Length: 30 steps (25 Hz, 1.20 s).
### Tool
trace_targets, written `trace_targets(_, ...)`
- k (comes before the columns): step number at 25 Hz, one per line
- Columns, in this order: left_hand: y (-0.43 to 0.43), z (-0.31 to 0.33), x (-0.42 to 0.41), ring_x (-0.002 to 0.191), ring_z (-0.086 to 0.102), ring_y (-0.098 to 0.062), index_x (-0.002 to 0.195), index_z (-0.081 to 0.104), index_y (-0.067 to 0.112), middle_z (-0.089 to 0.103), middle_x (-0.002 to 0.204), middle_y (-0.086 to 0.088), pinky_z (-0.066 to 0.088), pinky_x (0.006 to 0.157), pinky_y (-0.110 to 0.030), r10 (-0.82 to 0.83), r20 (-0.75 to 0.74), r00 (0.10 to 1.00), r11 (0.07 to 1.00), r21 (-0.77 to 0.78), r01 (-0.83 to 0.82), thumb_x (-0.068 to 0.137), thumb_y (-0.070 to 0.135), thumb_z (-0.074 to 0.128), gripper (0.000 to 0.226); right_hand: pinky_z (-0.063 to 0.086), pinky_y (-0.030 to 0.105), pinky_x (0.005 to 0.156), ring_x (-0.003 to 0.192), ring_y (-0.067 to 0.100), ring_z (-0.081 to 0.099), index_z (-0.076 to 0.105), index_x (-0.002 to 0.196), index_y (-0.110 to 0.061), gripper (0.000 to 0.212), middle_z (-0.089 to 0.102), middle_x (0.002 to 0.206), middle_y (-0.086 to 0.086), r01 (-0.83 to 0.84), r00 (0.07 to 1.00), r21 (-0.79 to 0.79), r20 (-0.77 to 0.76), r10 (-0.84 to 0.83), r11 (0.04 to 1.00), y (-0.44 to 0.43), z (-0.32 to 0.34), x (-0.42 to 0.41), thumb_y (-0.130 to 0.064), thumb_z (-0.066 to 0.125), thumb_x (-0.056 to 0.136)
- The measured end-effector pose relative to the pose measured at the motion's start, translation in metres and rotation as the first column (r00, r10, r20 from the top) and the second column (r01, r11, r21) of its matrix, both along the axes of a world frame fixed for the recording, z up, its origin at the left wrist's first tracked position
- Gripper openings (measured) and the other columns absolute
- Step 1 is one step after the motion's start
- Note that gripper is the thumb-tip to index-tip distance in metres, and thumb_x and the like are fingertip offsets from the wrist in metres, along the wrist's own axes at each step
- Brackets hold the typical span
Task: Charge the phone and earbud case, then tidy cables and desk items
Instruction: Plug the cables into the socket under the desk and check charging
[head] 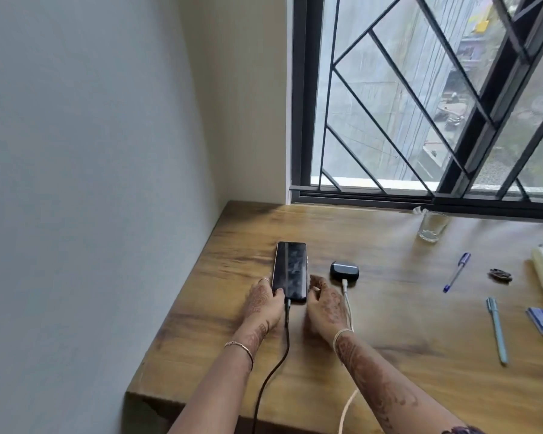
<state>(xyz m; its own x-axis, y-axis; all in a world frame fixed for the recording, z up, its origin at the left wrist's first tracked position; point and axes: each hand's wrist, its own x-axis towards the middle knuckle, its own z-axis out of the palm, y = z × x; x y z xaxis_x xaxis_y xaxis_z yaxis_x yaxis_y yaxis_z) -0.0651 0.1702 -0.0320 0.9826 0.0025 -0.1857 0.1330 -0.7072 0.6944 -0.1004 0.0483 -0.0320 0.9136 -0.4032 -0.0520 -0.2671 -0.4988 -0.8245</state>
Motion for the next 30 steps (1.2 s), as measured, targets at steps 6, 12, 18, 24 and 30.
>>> trace_targets(6, -0.020, -0.004, 0.040, 0.129, 0.043, -0.027, 0.137, 0.046, 0.020, 0.052, 0.138, -0.006, 0.035, 0.110, -0.038, 0.101, -0.116, 0.988, 0.987, -0.114, -0.115, 0.092, 0.017, 0.042, 0.045, 0.042, 0.024, 0.092, 0.109, 0.020, 0.060, 0.062, 0.121, -0.018, 0.029, 0.068, 0.115, 0.004, 0.020, 0.999, -0.045, -0.036, -0.022, 0.999, -0.006, 0.002, 0.034, -0.018, 0.050, 0.094)
trace_targets(12, -0.013, -0.007, 0.055, 0.121, 0.055, -0.021, 0.132, 0.052, 0.005, 0.059, 0.129, -0.007, 0.039, 0.108, -0.030, 0.211, -0.151, 0.966, 0.893, -0.372, -0.253, 0.092, -0.003, 0.046, 0.041, 0.047, 0.022, 0.092, 0.103, 0.012, 0.065, 0.069, 0.113, -0.018, 0.029, 0.072, 0.108, -0.001, 0.200, 0.980, 0.309, -0.064, -0.189, 0.930, -0.009, -0.007, 0.047, -0.012, 0.063, 0.085)
trace_targets(18, 0.000, -0.021, 0.052, 0.123, 0.054, -0.024, 0.130, 0.053, -0.002, 0.058, 0.131, -0.016, 0.042, 0.108, -0.038, 0.142, -0.236, 0.961, 0.696, -0.667, -0.266, 0.088, -0.013, 0.051, 0.044, 0.052, 0.036, 0.097, 0.104, 0.014, 0.066, 0.072, 0.099, -0.029, 0.027, 0.070, 0.107, -0.002, 0.182, 0.981, 0.517, -0.040, -0.189, 0.836, -0.013, -0.020, 0.045, -0.010, 0.065, 0.082)
trace_targets(24, 0.003, -0.013, 0.044, 0.103, 0.065, -0.016, 0.125, 0.057, 0.003, 0.070, 0.108, -0.004, 0.050, 0.099, -0.034, 0.000, -0.188, 0.982, 0.520, -0.839, -0.161, 0.090, -0.017, 0.042, 0.043, 0.057, 0.020, 0.077, 0.088, 0.006, 0.068, 0.067, 0.111, -0.014, 0.028, 0.071, 0.100, -0.001, 0.138, 0.979, 0.717, 0.005, -0.203, 0.683, -0.018, -0.020, 0.038, -0.003, 0.066, 0.085)
trace_targets(30, 0.011, -0.017, 0.043, 0.111, 0.061, -0.020, 0.125, 0.057, 0.005, 0.065, 0.119, -0.009, 0.052, 0.092, -0.028, -0.071, -0.183, 0.981, 0.397, -0.907, -0.140, 0.091, -0.015, 0.043, 0.043, 0.058, 0.031, 0.084, 0.099, 0.021, 0.070, 0.066, 0.115, -0.007, 0.031, 0.073, 0.106, 0.010, 0.058, 0.986, 0.820, 0.041, -0.159, 0.569, -0.021, -0.027, 0.035, -0.001, 0.066, 0.084)
